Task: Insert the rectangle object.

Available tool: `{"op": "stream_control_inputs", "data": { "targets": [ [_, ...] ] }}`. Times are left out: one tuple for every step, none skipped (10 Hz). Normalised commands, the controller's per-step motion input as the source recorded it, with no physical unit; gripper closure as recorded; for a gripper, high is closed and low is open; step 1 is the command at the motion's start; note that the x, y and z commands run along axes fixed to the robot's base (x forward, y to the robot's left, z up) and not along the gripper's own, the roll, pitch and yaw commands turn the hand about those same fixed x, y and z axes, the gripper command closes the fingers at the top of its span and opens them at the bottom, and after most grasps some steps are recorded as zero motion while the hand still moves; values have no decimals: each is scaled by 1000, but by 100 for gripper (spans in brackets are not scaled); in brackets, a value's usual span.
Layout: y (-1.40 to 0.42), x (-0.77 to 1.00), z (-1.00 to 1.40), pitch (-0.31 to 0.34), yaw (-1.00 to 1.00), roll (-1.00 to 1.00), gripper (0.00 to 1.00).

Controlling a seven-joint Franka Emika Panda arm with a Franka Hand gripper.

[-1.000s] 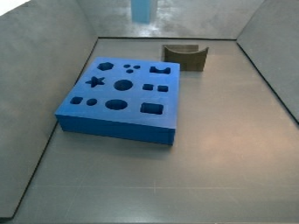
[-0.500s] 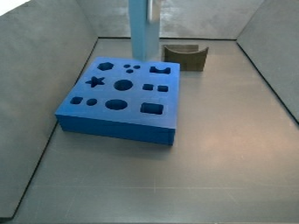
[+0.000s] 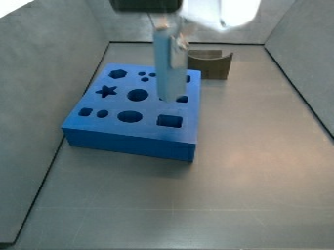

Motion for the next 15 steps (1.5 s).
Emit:
{"op": "stream_control_inputs", "data": {
  "targets": [
    [-151,371,-294,0,-634,0,100],
    [-83,274,-180,0,-697,27,100],
    [0,86,-240,0,-886,73,100],
    [0,0,-186,0,-1000,40,100],
    [0,0,-146,0,-1000,34,100],
    [0,0,-131,0,-1000,36,100],
    [0,0,-80,0,-1000,46,100],
    [0,0,-34,0,-1000,54,100],
    [0,0,-11,0,-1000,59,100],
    [0,0,-11,0,-1000,59,100],
    [0,0,-9,0,-966,91,100],
    [34,220,-74,20,-483,80,100],
    [51,117,-174,0,-120,14,100],
    [43,-6,-269,0,-91,143,100],
    [0,-74,-346,-27,-51,4,100]
  ]
}}
